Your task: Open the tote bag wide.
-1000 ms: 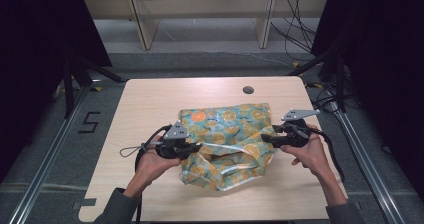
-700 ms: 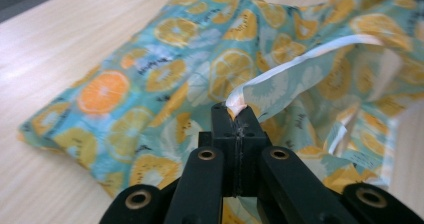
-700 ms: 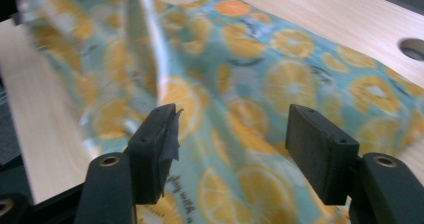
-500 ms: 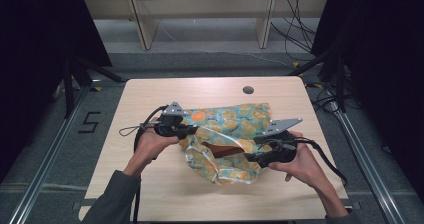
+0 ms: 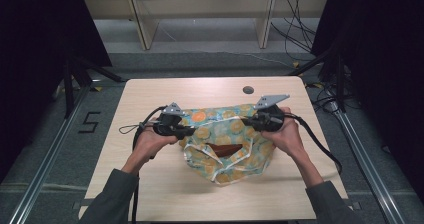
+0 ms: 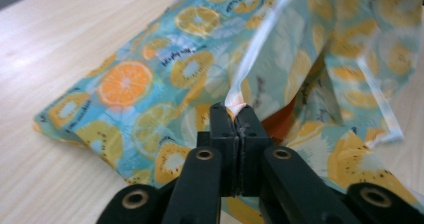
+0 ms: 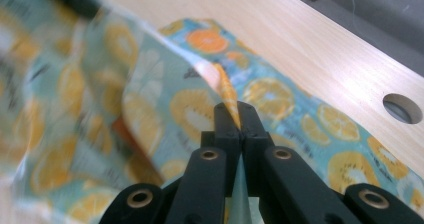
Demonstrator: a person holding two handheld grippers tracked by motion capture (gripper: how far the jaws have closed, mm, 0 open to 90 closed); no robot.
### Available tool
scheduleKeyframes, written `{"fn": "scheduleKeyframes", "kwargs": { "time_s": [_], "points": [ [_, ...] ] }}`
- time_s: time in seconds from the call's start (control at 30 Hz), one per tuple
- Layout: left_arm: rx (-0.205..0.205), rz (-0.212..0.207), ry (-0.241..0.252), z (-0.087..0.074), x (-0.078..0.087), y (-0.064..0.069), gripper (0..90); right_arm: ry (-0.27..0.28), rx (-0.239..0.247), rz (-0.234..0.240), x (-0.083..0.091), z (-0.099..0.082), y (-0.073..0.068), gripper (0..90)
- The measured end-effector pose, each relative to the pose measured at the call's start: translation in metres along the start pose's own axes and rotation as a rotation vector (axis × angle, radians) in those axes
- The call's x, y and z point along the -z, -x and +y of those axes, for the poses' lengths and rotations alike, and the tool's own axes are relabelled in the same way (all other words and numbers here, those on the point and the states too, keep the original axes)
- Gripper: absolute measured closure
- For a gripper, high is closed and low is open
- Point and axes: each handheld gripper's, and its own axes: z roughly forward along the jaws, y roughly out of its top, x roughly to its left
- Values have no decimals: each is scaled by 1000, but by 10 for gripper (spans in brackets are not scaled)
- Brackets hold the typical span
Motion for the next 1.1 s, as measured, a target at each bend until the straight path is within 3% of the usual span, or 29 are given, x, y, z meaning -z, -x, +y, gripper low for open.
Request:
{"fn": "scheduleKeyframes", "kwargs": {
  "time_s": [0.1, 0.17, 0.2, 0.23, 0.27, 0.4, 0.47, 0.5, 0.53, 0.57, 0.6, 0.67, 0.7, 0.8, 0.87, 0.9, 0.97, 1.0, 1.03, 1.1],
  "points": [
    [-4, 6, -5, -2, -1, 0, 736, -31, -37, -11, -14, 8, 16, 900],
    [-49, -18, 5, -2, 3, 2, 624, -30, -65, -32, -26, 10, 24, 900],
    [-53, -8, 16, -1, 6, 4, 578, -28, -78, -49, -32, 11, 28, 900],
    [-60, 3, 27, 1, 11, 6, 548, -78, -113, -41, -34, 12, 31, 900],
    [-52, 10, 40, 3, 15, 9, 521, -70, -110, -58, -40, 12, 35, 900],
    [-115, 2, 91, 10, 32, 34, 441, -103, -151, -63, -58, 13, 45, 900],
    [-157, -12, 96, 12, 34, 47, 405, -137, -145, -75, -62, 13, 50, 900],
    [-198, -1, 77, 13, 35, 52, 390, -144, -152, -75, -65, 12, 51, 900],
    [-212, 8, 67, 13, 34, 56, 379, -150, -149, -76, -66, 12, 52, 900],
    [-220, 15, 56, 13, 32, 58, 368, -144, -156, -94, -69, 10, 52, 900],
    [-228, 21, 47, 13, 30, 59, 357, -166, -161, -83, -68, 11, 52, 900],
    [-212, 41, 35, 13, 23, 61, 330, -153, -177, -77, -70, 10, 48, 900],
    [-222, 44, 20, 13, 19, 61, 314, -160, -163, -59, -69, 11, 49, 900],
    [-264, 28, -41, 10, 4, 65, 287, -159, -164, -64, -70, 10, 49, 900],
    [-273, 49, -105, 9, -7, 66, 290, -164, -164, -65, -68, 11, 50, 900],
    [-299, 70, -119, 9, -13, 64, 339, -170, -178, -66, -67, 11, 49, 900],
    [-321, 101, -110, 12, -20, 59, 583, -168, -178, -65, -66, 12, 49, 884],
    [-305, 110, -87, 14, -22, 54, 681, -145, -149, -54, -66, 11, 49, 850],
    [-299, 112, -64, 18, -22, 48, 764, -149, -162, -54, -64, 11, 48, 786],
    [-222, 94, -25, 25, -22, 32, 837, -112, -172, -43, -60, 11, 44, 667]
  ]
}}
